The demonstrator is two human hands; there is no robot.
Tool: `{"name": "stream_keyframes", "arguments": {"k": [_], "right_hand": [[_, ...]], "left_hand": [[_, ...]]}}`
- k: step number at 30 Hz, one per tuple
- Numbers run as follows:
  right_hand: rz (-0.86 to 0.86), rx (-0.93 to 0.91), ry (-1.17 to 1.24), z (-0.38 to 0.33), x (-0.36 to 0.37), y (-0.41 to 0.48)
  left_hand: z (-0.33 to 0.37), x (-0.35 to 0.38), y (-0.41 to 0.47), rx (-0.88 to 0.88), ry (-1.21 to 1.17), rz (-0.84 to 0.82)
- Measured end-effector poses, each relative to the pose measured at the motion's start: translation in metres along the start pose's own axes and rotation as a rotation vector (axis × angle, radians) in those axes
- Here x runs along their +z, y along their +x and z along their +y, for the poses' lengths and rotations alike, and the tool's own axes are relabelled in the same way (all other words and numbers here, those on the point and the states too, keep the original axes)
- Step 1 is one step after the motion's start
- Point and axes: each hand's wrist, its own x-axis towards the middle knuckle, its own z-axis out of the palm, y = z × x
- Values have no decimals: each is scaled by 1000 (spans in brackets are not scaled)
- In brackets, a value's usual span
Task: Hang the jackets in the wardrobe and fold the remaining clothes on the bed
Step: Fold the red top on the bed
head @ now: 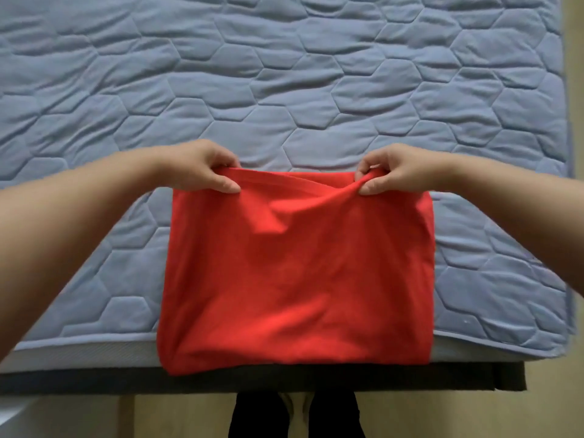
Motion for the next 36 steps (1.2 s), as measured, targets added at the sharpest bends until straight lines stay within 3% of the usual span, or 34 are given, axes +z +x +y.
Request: {"name": "stream_keyframes", "arguments": {"k": [2, 4, 8, 11, 13, 15, 18, 21, 23, 25, 29, 36], "right_hand": [[102, 52, -89, 8, -2, 15], [221, 100, -348, 14, 3, 27], [178, 215, -528, 26, 2, 16], [125, 226, -524, 27, -21, -2], [166, 231, -372, 23, -31, -11], [268, 250, -339, 24, -33, -13], [490, 347, -600, 25, -16, -3], [712, 218, -565, 8, 31, 3], [755, 77, -583, -6, 72, 8], [689, -8, -662, -10, 107, 19], [631, 34, -760, 23, 133, 46], [591, 117, -792, 29, 131, 50]], "left_hand": [[-1, -1, 16, -86, 38, 16], [-2, 8, 30, -124, 214, 141], [-21, 12, 10, -123, 370, 198], [-38, -2, -18, -96, 386, 317], [-46, -7, -29, -114, 373, 432], [-49, -4, -29, -206, 393, 500], [-34, 18, -15, -363, 468, 635], [13, 57, -4, -366, 348, 762], [47, 90, 4, -205, 358, 768], [68, 116, 17, -88, 403, 722], [32, 150, 40, -237, 483, 623], [19, 162, 27, -235, 428, 654]]}}
